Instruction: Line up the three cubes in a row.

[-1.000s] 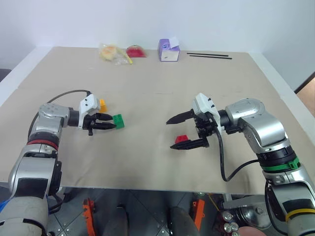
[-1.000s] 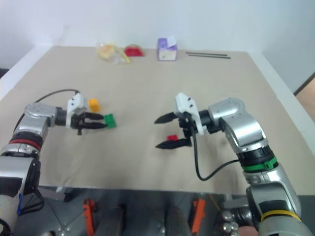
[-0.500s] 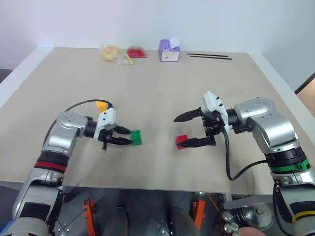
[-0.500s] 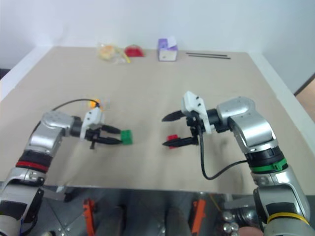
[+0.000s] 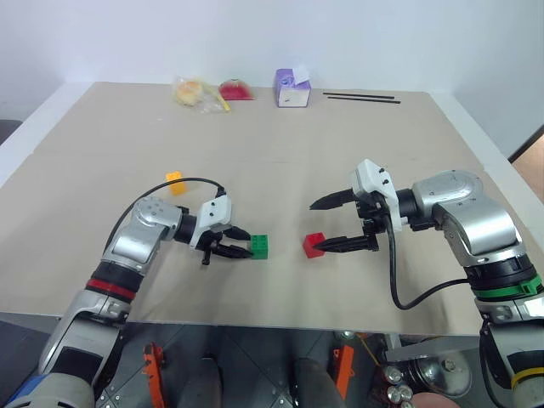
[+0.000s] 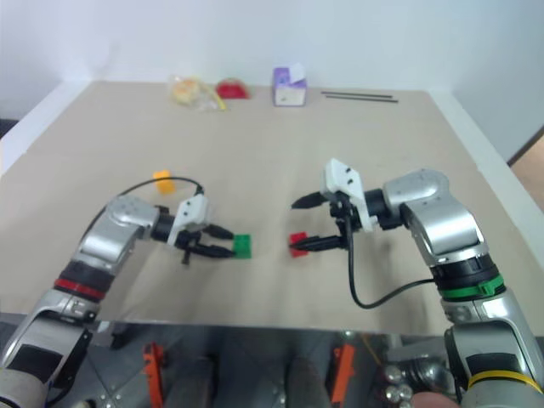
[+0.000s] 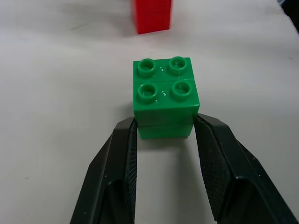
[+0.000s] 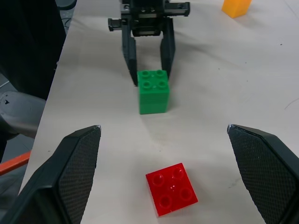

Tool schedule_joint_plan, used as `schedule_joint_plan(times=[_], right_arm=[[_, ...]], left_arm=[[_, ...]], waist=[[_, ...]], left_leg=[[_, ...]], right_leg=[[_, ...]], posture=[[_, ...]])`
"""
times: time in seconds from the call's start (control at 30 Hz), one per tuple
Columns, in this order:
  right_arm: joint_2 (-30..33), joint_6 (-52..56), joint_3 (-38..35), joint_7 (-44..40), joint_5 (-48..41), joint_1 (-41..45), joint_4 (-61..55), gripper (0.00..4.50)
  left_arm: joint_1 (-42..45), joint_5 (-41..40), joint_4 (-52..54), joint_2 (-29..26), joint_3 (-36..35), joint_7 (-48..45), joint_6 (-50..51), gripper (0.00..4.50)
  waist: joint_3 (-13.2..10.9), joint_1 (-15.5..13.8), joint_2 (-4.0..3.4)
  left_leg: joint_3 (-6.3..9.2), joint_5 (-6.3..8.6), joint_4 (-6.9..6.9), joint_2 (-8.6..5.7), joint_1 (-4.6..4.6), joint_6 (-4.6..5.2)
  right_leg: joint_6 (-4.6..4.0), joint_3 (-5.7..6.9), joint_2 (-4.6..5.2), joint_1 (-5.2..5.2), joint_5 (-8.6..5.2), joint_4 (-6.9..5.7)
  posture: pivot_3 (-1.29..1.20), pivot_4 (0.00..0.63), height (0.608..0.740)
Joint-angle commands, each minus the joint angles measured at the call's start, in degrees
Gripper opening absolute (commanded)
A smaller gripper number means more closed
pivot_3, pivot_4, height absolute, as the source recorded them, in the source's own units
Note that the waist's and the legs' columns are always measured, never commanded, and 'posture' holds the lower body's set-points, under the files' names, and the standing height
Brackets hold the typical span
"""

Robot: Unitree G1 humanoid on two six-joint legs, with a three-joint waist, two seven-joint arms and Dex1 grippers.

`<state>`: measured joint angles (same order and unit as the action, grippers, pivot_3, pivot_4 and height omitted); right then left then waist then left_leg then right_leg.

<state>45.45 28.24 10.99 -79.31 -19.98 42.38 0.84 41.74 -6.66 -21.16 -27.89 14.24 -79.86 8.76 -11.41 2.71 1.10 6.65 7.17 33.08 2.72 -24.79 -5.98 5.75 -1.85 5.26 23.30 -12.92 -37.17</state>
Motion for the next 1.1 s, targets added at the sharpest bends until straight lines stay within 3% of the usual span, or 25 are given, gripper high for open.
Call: schedule_joint_plan(times=[0.03, 0.23, 0.27, 0.47, 0.67, 0.8, 0.93, 1.1], right_arm=[[1.01, 0.34, -2.52, 0.47, -1.06, -0.30, -2.37, 4.50], [1.21, 0.91, -2.70, 0.83, -1.62, -0.64, -3.17, 4.50], [1.23, 0.90, -2.67, 0.85, -1.68, -0.63, -3.15, 4.50], [0.98, 0.76, -2.59, 1.02, -1.94, -0.18, -2.77, 4.50], [0.50, 1.24, -3.30, 1.62, -2.85, -0.04, -2.88, 4.50], [-1.16, 1.84, -4.97, 4.14, -4.41, 0.14, -3.51, 4.50], [-3.75, 1.61, -5.29, 6.20, -4.65, 1.54, -2.35, 4.50], [-6.15, -0.01, -4.00, 5.97, -3.30, 4.00, 1.53, 4.50]], left_arm=[[1.09, 0.26, -0.21, 0.21, 0.73, -0.02, -0.74, 1.27], [0.98, -0.47, 0.29, -0.16, 0.83, -0.91, -0.22, 1.27], [0.94, -0.55, 0.44, -0.28, 0.82, -1.07, -0.13, 2.35], [0.79, -1.36, 1.68, -0.91, 0.67, -2.06, 0.98, 4.33], [-0.57, -5.51, 6.18, -0.82, -5.26, 3.74, 5.58, 4.43], [-5.29, -7.37, 16.55, 3.97, -13.11, 22.15, 14.22, 4.43], [-10.95, -1.89, 25.88, 13.13, -17.52, 46.06, 20.26, 4.43], [-13.44, 5.50, 28.42, 22.76, -19.87, 69.27, 21.87, 4.43]], waist=[[0.00, 0.00, 0.00], [0.00, -0.01, 0.00], [0.00, 0.00, 0.00], [0.00, 0.00, 0.00], [0.00, 0.00, 0.00], [0.00, 0.03, 0.00], [0.00, -0.05, 0.00], [0.00, -0.15, 0.01]], left_leg=[[0.00, 0.00, 0.00, 0.00, 0.00, 0.00], [0.00, 0.00, 0.03, 0.00, 0.00, 0.00], [0.00, 0.00, 0.03, 0.00, 0.00, 0.00], [0.00, 0.00, 0.03, 0.00, -0.02, 0.00], [0.00, 0.00, 0.04, 0.00, -0.03, 0.01], [0.01, 0.01, 0.04, 0.00, -0.02, 0.02], [0.01, 0.03, 0.14, 0.00, -0.01, 0.05], [0.00, 0.02, 0.34, -0.02, -0.04, 0.03]], right_leg=[[0.00, 0.00, 0.00, 0.00, 0.00, 0.00], [-0.01, 0.00, 0.00, -0.01, 0.01, 0.00], [-0.01, 0.00, 0.00, -0.01, 0.01, 0.00], [-0.01, 0.00, 0.00, 0.00, 0.01, 0.00], [-0.02, 0.00, 0.00, 0.01, 0.01, 0.00], [0.05, -0.03, 0.00, 0.00, 0.03, 0.00], [0.12, -0.03, 0.00, -0.10, 0.05, 0.00], [0.20, -0.05, -0.01, -0.13, 0.25, 0.01]], posture=[[0.00, 0.150, 0.740], [0.00, 0.150, 0.740], [0.00, 0.150, 0.740], [0.00, 0.150, 0.740], [0.00, 0.150, 0.740], [0.00, 0.150, 0.740], [0.00, 0.150, 0.740], [0.00, 0.150, 0.740]])
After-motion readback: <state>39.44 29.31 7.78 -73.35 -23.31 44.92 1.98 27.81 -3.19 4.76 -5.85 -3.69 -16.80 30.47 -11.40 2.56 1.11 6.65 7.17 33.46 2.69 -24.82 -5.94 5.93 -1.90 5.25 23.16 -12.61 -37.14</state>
